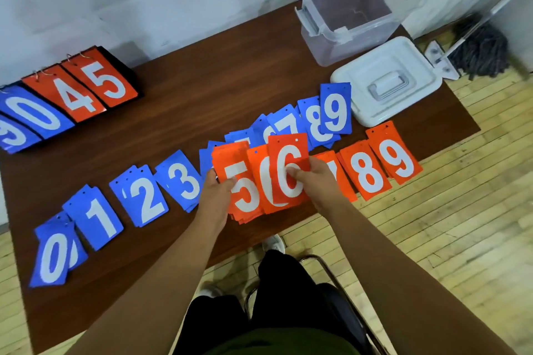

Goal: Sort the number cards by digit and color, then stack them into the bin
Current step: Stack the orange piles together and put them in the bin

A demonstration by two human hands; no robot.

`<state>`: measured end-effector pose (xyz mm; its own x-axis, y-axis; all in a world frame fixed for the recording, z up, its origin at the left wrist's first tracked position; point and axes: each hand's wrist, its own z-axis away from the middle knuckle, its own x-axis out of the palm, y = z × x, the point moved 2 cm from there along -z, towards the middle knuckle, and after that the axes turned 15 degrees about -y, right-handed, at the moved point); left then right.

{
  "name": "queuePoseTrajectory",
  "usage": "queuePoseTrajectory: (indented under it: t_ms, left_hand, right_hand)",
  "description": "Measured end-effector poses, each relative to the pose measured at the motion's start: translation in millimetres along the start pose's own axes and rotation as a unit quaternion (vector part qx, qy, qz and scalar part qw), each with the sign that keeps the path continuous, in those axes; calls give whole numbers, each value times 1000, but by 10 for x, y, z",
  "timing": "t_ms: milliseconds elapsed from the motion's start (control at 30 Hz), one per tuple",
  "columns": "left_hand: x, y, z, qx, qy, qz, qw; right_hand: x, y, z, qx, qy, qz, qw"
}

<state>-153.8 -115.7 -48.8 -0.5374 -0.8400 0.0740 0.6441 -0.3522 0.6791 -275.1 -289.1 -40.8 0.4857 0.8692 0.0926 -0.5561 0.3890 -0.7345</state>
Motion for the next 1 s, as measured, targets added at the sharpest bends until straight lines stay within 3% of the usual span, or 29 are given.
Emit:
queuePoseTrajectory:
  t_ms: [200, 367, 467, 567, 733, 900, 1000]
  left_hand:
    - [451, 10, -17, 10, -105, 35, 994]
    - [591, -53, -112, -3, -117, -17, 993]
    - [562, -76, -170, -22, -92, 6, 996]
    - [531, -82, -206, -25, -80, 5, 996]
    - [466, -94, -237, -27, -65, 13, 997]
    - [345, -93, -246, -28, -48, 19, 998]
    - [289, -95, -242, -26, -47, 21, 998]
  right_hand:
    - [238, 124, -112, -25, 48, 245, 968]
    - [-33, 234, -80, -26, 96, 273, 957]
    - [-331, 406, 8, 0, 178, 405, 897]
    - [-438, 652, 19, 47, 171, 519, 836]
    - [-183, 810, 42, 48, 109, 569, 814]
    - [-251, 656, -68, 119, 180, 512, 832]
    - [-310, 563, -149, 169, 173, 494, 835]
